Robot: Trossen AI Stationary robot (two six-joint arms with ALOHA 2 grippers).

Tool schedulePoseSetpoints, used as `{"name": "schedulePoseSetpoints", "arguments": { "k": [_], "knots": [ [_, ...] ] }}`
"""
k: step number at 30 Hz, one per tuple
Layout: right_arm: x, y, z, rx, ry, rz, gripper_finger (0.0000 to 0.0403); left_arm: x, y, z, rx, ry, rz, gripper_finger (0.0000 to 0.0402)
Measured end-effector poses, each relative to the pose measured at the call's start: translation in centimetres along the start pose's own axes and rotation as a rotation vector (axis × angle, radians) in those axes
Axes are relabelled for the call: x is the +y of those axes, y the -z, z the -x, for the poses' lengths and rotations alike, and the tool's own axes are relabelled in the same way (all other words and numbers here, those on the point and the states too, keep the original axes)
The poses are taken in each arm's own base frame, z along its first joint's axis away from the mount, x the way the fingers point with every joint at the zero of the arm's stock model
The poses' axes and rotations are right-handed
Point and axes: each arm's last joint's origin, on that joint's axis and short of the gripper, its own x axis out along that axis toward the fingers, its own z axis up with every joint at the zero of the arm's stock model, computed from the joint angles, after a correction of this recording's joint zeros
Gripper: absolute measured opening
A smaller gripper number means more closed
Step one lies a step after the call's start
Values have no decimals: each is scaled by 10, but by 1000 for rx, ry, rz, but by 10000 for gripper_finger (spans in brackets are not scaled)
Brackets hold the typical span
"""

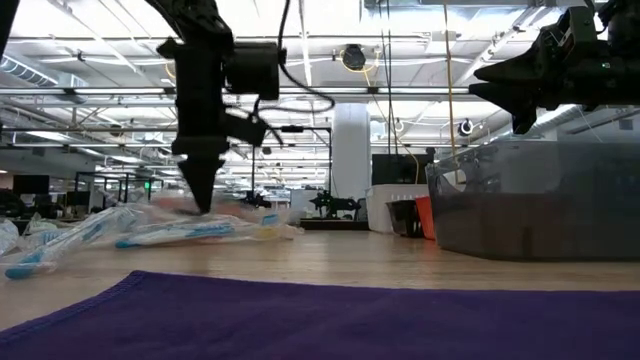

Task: Pick & Place Toothbrushes
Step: Put the orange toothbrush into the black bin

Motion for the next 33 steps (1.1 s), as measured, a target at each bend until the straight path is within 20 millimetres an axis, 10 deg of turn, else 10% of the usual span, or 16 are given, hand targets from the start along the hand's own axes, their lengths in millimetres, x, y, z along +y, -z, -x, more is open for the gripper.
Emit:
{"name": "schedulePoseSetpoints", "arguments": {
  "k": [21, 33],
  "knots": [
    [0, 0, 0, 0, 0, 0, 125, 2, -42, 54, -652, 172, 47, 11],
    [0, -1, 0, -8, -2, 0, 125, -1, -79, 31, -885, 203, 77, 7]
  ]
}}
